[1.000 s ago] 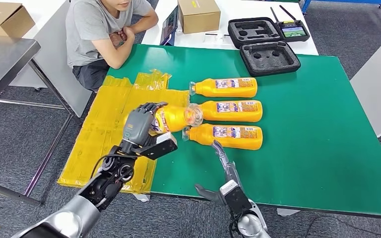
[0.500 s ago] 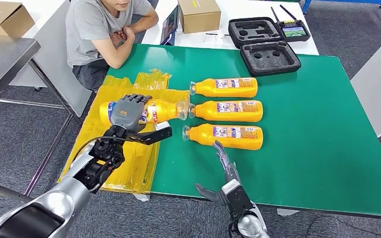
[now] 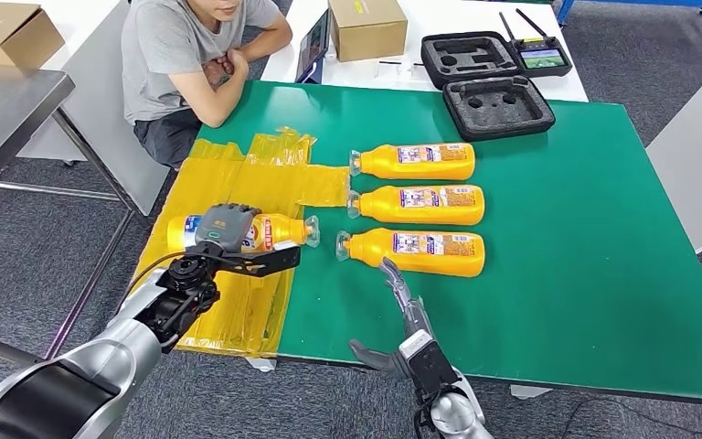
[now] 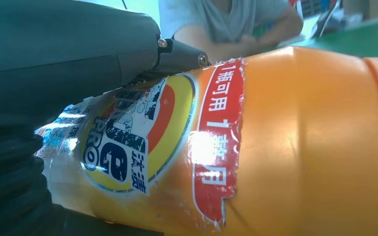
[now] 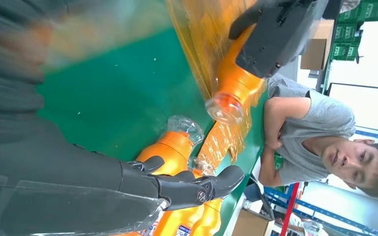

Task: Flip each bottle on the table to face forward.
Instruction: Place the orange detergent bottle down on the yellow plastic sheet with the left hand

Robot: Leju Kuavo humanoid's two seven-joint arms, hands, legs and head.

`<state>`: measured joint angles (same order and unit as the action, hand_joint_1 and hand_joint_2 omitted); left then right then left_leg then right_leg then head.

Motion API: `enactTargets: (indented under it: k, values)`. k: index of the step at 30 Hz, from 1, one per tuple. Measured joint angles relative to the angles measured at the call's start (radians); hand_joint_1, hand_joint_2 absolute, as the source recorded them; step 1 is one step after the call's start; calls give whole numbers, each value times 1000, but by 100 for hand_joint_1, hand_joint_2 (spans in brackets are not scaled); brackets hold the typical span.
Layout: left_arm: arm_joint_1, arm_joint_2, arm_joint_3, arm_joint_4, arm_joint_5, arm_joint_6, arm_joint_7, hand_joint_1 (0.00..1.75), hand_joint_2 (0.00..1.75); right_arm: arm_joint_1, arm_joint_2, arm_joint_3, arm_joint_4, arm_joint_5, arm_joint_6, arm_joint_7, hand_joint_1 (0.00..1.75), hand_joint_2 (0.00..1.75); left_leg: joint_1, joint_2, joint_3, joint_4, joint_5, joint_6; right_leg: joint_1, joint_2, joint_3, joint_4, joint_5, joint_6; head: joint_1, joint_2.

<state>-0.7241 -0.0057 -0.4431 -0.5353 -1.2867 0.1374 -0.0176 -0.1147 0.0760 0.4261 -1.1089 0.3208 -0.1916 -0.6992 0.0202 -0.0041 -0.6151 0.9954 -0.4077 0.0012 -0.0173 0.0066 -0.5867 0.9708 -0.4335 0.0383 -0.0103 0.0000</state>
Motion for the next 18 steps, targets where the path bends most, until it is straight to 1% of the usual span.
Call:
enactTargets:
  k: [3,7,10,11,12,14,16,18]
  values:
    - [-7,0,5,27,-2,-17,5,175,175,-3,0,0,1,-1,0,0,0,175,0,0,0,0,0,0,0,0,0,0,0,0,0,0]
    - [-29,-2,9,69,-11,-91,23,175,175,-8,2,0,7,-11,-1,0,0,175,0,0,0,0,0,0,0,0,0,0,0,0,0,0]
    - [-49,-4,18,97,-12,-115,22,175,175,-14,4,0,13,-19,-8,0,0,175,0,0,0,0,0,0,0,0,0,0,0,0,0,0]
    - [-53,-5,22,104,-12,-115,19,169,175,-15,4,0,14,-21,-10,0,0,175,0,0,1,0,0,0,0,0,0,0,0,0,0,0]
    - [-55,-7,26,110,-11,-114,13,161,175,-16,4,0,14,-24,-12,0,0,175,0,0,1,0,0,0,0,0,0,0,0,0,0,0]
    - [-58,-11,33,116,-8,-103,-3,111,175,-15,4,1,14,-29,-18,0,0,175,0,0,1,0,0,0,0,0,0,0,0,0,0,0]
    - [-58,-16,39,120,-3,-83,-16,73,175,-15,3,1,14,-32,-25,0,0,175,0,0,1,0,0,0,0,0,0,0,0,0,0,0]
    - [-58,-22,43,123,-1,-62,-23,73,175,-14,2,4,14,-32,-31,0,0,175,0,0,0,0,0,0,0,0,0,0,0,0,0,0]
